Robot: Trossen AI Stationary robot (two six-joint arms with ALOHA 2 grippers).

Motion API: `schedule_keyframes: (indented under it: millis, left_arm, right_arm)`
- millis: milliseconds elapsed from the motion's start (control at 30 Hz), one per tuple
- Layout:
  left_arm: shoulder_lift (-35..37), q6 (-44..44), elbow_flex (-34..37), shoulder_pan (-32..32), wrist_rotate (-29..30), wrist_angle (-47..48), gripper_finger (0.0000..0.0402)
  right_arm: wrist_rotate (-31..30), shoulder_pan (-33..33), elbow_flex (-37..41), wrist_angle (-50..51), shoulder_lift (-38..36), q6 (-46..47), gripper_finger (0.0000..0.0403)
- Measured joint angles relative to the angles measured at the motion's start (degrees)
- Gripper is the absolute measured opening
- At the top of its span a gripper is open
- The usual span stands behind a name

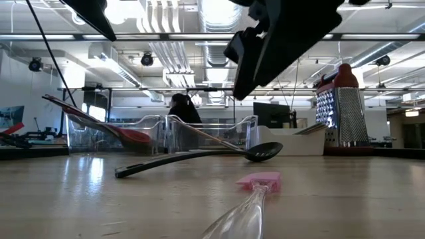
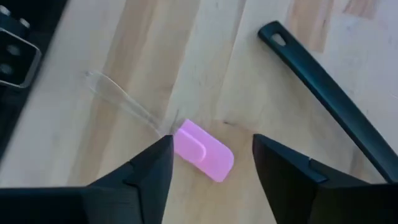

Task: Pick & Place Kitchen Items
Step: Put the pink spatula into the right transparent bin

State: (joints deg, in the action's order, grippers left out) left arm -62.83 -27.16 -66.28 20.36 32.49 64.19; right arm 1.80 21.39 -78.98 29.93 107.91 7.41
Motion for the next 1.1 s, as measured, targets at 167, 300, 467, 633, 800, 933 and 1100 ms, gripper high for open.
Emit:
schedule_keyframes:
  millis: [167,300,467,633,800,933,1100]
  left_arm:
    - [0.00,-0.01,0.00,0.02,0.00,0.23,0.0245]
    - [0.02,-0.02,0.00,0.02,-0.02,0.28,0.0245]
    - [0.02,-0.02,0.00,0.02,-0.01,0.36,0.0245]
    - [0.02,-0.04,0.00,0.02,-0.02,0.83,0.0245]
    - [0.02,-0.08,0.00,0.07,-0.04,1.00,0.0245]
    - [0.02,-0.22,0.00,0.07,-0.06,1.15,0.0245]
    - [0.02,-0.28,0.00,0.07,-0.07,1.15,0.0245]
  right_arm:
    - [0.14,0.40,-0.85,-0.13,3.69,-1.37,0.0223]
    - [0.31,0.38,-1.70,-0.17,6.79,-1.15,0.0224]
    - [0.60,0.31,-4.81,4.22,11.18,-1.39,0.0226]
    - [1.05,0.36,-7.94,8.98,14.43,-1.84,0.0243]
    - [1.22,0.47,-9.20,8.91,15.62,-2.41,0.0251]
    - [0.99,0.47,-9.20,8.68,15.64,-0.78,0.0235]
    - [0.79,0.45,-9.18,8.66,15.68,0.37,0.0188]
